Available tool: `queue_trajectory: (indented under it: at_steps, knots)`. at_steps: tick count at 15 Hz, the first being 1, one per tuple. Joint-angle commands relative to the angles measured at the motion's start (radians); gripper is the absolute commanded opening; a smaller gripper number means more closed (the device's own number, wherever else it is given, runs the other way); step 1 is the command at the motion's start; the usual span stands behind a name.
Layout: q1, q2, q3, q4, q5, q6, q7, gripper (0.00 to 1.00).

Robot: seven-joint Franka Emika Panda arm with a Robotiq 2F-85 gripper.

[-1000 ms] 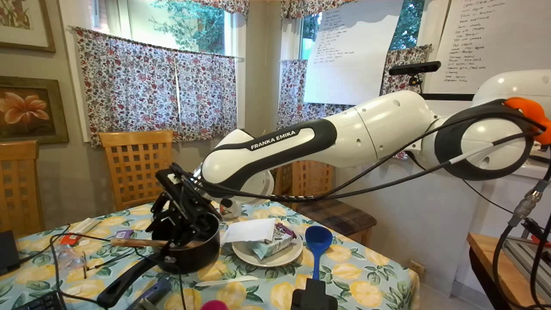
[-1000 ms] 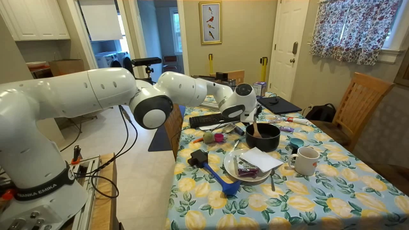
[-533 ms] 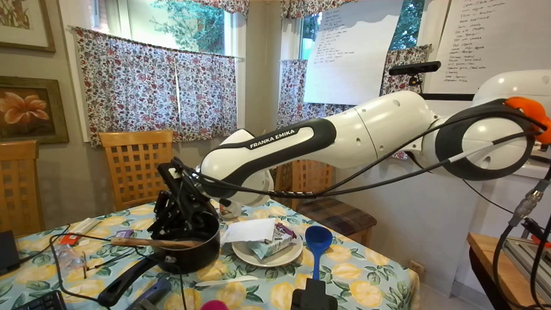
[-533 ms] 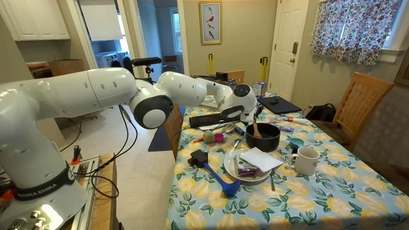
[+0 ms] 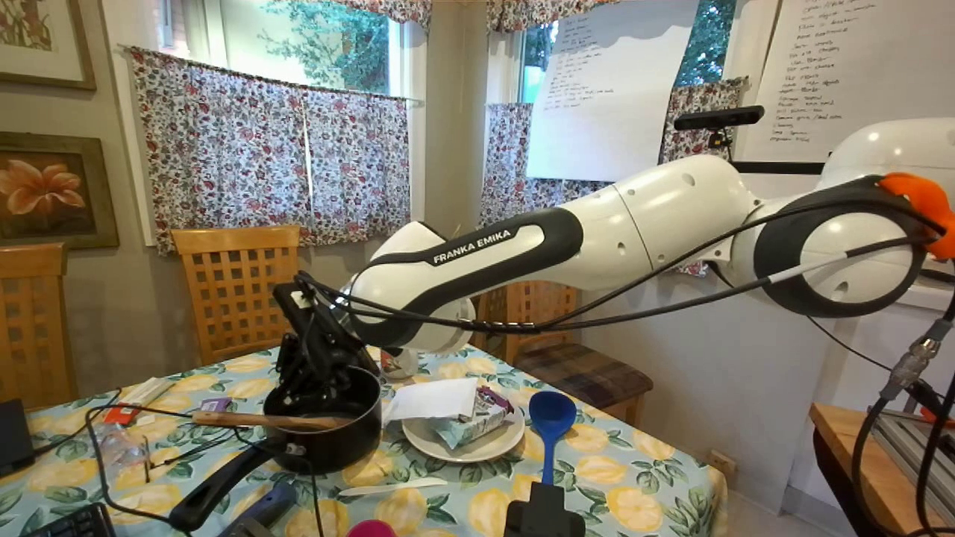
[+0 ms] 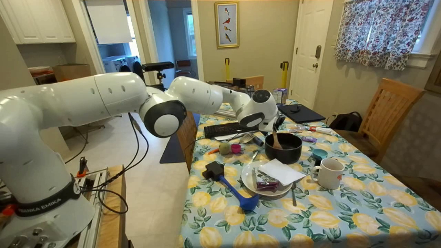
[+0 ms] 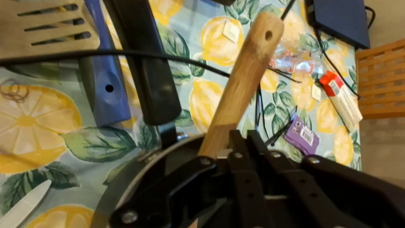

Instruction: Put the black pot on the ceramic plate on the right

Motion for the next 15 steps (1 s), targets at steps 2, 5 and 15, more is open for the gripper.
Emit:
queue_trajectory:
  at_steps: [2, 5, 15]
  knots:
    - [0.035, -0.050, -0.180, -0.037, -0.027, 0.023, 0.219, 0.47]
    - [0.048, -0.072, -0.255, -0.044, -0.019, -0.111, 0.315, 0.69]
    - [-0.016, -0.051, -0.088, 0.007, 0.037, -0.291, 0.243, 1.00]
